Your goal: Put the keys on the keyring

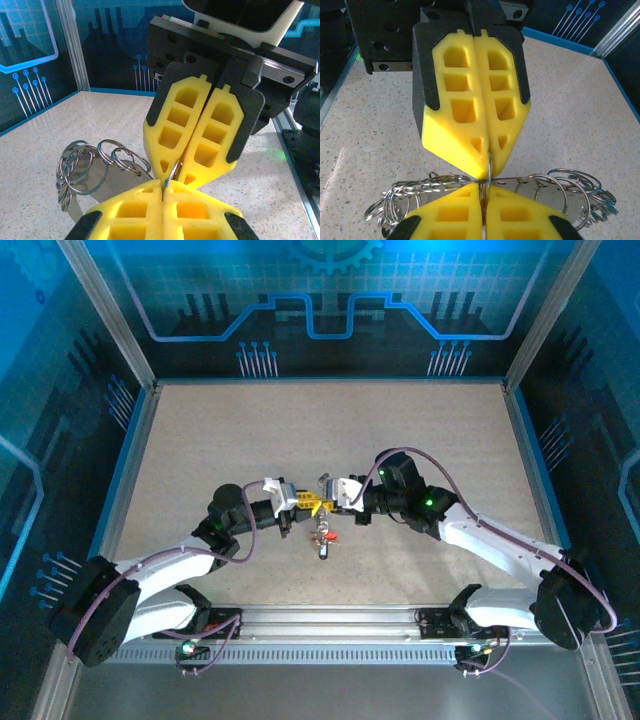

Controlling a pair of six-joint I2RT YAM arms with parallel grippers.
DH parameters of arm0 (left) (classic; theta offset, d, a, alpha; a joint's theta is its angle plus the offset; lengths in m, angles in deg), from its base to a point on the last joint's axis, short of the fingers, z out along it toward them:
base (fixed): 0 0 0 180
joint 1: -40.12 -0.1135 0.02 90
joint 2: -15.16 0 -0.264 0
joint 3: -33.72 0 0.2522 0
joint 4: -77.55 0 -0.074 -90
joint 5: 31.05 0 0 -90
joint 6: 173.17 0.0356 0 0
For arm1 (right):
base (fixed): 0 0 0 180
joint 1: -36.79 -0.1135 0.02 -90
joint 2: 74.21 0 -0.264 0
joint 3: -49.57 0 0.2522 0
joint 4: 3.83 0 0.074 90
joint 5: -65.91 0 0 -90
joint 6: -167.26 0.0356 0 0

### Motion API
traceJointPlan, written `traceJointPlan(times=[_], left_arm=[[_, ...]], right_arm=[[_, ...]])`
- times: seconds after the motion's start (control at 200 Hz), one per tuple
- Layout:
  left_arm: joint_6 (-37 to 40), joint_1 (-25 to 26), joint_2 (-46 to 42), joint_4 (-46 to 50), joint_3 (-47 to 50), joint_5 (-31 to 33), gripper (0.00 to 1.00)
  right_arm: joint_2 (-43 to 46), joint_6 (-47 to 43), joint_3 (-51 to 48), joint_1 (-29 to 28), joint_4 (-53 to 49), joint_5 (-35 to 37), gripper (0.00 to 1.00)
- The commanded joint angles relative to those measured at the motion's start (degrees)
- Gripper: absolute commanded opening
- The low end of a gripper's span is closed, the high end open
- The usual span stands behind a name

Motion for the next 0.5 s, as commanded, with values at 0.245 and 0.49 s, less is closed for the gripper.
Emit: traceJointPlan(times=[0.245, 0.49], left_arm=[[6.9, 0.3, -3.9, 14.6, -3.3, 3.1, 0.23], [7.8, 0.3, -3.8, 14.5, -3.8, 4.2, 0.25]], right_arm=[[-1.9, -5.8, 7.9, -0.3, -12.9, 5.6, 0.0], [-3.7, -7.4, 11.7, -1.0, -18.5, 7.0, 0.0]])
